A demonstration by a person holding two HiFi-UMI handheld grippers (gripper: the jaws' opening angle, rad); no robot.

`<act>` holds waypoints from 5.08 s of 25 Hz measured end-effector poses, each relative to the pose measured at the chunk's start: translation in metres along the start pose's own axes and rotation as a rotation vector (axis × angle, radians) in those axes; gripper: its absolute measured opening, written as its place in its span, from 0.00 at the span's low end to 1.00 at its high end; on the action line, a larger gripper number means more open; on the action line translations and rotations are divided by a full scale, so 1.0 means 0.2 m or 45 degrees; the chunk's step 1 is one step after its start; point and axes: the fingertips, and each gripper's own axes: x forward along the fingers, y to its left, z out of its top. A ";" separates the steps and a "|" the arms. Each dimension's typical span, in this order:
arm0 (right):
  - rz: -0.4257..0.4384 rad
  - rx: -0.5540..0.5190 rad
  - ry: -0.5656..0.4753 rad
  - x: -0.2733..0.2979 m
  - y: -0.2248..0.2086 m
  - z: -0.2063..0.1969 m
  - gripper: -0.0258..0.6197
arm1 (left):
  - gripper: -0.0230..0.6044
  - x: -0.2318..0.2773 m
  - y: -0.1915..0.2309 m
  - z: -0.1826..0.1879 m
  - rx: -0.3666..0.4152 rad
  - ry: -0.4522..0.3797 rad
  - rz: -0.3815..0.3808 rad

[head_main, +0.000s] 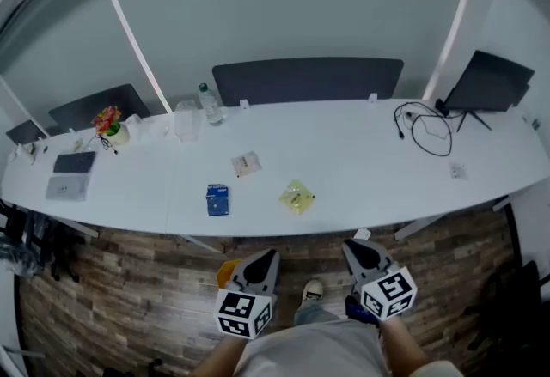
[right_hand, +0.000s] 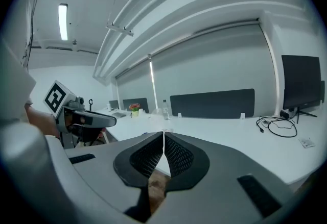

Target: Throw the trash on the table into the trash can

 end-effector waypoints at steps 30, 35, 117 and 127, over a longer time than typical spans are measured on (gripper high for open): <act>0.081 0.029 0.169 0.57 -0.26 -0.02 0.09 | 0.04 0.42 0.31 0.10 -0.030 0.070 0.036; 0.106 -0.003 0.219 0.69 -0.27 -0.09 0.09 | 0.04 0.50 0.39 0.07 -0.006 0.078 0.027; 0.139 -0.300 0.854 1.41 -0.38 -0.83 0.30 | 0.04 0.67 0.67 -0.44 -0.278 0.297 0.129; 0.115 -0.311 0.784 1.38 -0.41 -0.75 0.13 | 0.04 0.65 0.68 -0.43 -0.277 0.285 0.144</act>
